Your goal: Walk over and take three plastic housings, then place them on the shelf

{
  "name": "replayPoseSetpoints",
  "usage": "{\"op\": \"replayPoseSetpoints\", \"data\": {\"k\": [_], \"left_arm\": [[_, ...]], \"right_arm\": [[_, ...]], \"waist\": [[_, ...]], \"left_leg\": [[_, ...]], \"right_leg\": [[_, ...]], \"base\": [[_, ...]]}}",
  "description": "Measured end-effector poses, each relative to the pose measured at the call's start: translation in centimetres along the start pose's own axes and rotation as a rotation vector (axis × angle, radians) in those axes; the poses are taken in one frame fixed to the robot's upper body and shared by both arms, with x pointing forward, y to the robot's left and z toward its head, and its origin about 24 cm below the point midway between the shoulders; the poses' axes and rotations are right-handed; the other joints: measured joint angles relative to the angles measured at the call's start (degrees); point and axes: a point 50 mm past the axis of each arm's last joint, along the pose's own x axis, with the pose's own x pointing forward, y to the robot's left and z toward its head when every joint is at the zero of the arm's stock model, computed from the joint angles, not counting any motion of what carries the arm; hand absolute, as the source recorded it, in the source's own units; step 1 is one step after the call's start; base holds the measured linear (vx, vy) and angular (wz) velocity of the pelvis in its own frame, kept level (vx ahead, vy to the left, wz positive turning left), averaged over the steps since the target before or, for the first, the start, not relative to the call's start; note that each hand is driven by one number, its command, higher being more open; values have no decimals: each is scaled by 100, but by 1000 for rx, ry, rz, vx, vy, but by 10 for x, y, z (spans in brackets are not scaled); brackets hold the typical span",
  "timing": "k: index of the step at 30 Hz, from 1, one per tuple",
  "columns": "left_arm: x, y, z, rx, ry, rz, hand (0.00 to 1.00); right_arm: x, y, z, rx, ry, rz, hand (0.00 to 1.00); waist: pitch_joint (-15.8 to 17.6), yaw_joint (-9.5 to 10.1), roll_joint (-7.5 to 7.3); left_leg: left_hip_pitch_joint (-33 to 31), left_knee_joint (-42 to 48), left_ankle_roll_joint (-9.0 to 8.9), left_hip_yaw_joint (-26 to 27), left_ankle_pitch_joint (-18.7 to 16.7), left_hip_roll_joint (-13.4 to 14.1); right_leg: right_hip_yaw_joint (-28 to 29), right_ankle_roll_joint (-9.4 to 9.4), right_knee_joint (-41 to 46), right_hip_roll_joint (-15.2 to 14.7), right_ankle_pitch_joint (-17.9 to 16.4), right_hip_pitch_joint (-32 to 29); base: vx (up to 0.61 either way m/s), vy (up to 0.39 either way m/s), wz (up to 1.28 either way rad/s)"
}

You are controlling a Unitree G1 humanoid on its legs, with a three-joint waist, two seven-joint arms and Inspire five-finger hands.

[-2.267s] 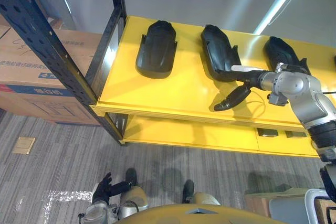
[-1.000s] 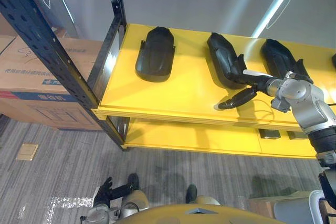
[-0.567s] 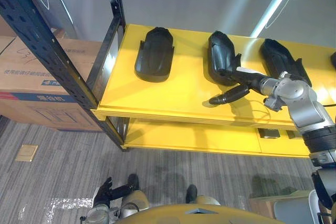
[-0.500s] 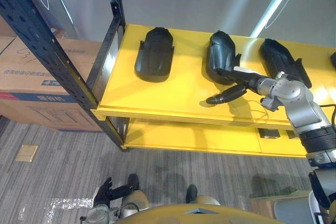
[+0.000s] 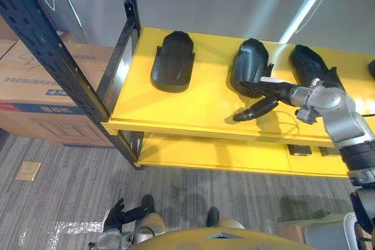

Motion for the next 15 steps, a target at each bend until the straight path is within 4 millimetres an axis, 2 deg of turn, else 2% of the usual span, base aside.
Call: {"op": "replayPoseSetpoints", "data": {"k": [5,9,15], "left_arm": [[0,2,-3,4,16,6,100],[0,2,-5,8,26,7,100],[0,3,-6,9,34,10,100]], "right_arm": [[-11,3,-16,-83,109,83,100],[-16,4,-23,-178,163,105,100],[-17,4,-23,-224,169,107,100]], "waist": [[-26,-28,-39],[-54,-37,-52],[-106,-26,-100]], "left_leg": [[57,0,-4,69,-4,3],[93,-1,1,147,-24,1],[76,-4,10,162,-22,13]], "right_leg": [[68,0,3,2,4,3],[147,17,3,-3,-16,-8],[165,27,4,2,-11,-41]], "base": [[0,0,-7],[-7,1,-10],[0,0,0]]}}
